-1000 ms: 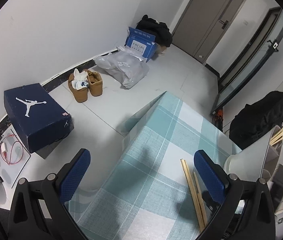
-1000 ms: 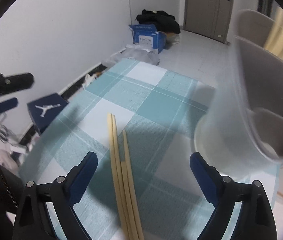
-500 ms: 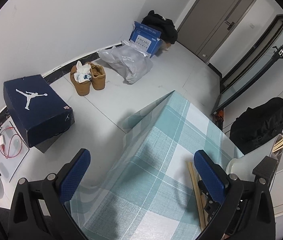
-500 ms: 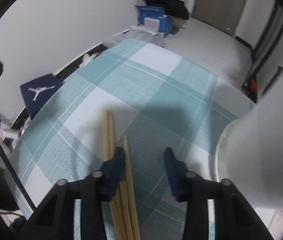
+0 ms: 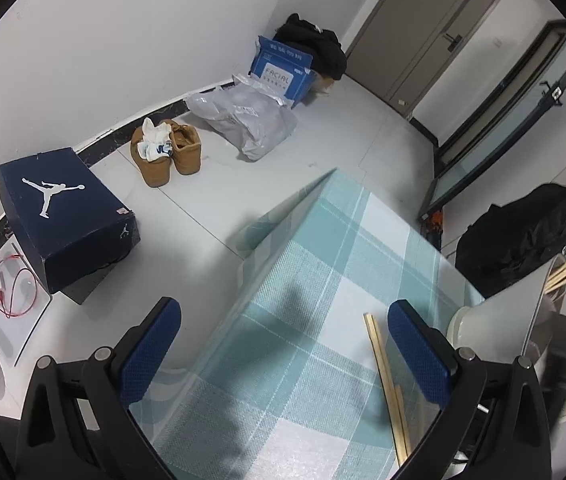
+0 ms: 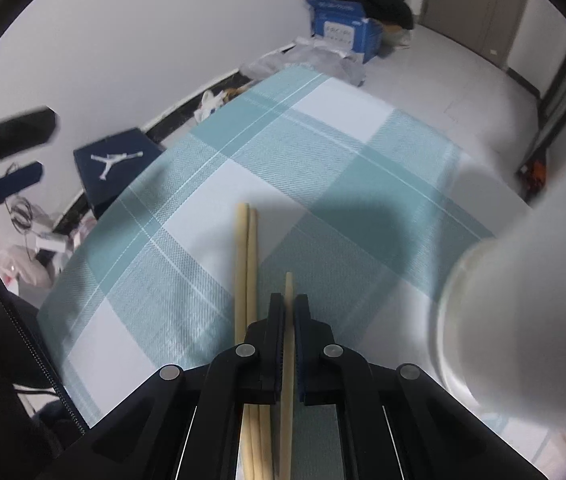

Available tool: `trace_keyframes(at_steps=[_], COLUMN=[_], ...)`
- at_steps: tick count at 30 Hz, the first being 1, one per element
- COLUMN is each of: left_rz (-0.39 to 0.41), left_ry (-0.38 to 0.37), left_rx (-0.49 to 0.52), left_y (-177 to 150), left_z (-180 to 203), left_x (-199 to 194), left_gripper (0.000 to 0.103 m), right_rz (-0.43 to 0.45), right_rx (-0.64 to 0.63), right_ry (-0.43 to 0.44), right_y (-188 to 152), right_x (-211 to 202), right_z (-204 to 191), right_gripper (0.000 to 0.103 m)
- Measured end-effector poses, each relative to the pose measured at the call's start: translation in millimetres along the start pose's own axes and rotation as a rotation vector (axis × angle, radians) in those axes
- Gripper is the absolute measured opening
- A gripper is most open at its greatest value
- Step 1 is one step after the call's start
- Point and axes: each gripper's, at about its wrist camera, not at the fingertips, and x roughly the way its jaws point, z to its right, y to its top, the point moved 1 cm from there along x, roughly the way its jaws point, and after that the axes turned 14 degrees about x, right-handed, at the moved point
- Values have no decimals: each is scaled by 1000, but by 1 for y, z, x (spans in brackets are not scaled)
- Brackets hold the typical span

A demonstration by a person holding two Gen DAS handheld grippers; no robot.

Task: Organize utensils
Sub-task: 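Grasp one wooden chopstick with the right gripper and lift it, then lower the left gripper onto a chopstick and grasp it while the right gripper holds its chopstick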

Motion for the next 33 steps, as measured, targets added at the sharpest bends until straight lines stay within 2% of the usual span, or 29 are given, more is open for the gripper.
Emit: trace_keyframes(at_steps=[6, 9, 12, 16, 21, 24, 27, 33], left_rz=[-126, -157, -204, -272, -286, -296, -284, -318], left_ry=[-28, -19, 21, 58, 119, 180, 188, 200], left_rx=[31, 110, 201, 237, 259, 301, 307, 282], left_y=[-13, -19, -27, -36, -37, -40, -40, -39], left_z=[21, 41, 61, 69, 75, 81, 85, 82], left_x=[22, 26, 37, 48, 56, 60, 62, 63], left_gripper=[102, 102, 102, 102, 102, 102, 102, 102], right_rz=[147, 226, 286, 324, 369, 395, 400, 407], right_rx=[70, 119, 165, 226, 240, 250, 254, 257], right_ry=[49, 87, 117, 154, 180, 190, 185, 190], right_y=[-19, -26, -25, -28, -29, -29, -30, -34], right_x=[-53, -77, -90, -99, -112, -121, -124, -125], right_z=[18, 32, 43, 59, 67, 73, 78, 81], right_gripper=[4, 4, 4, 4, 4, 4, 4, 4])
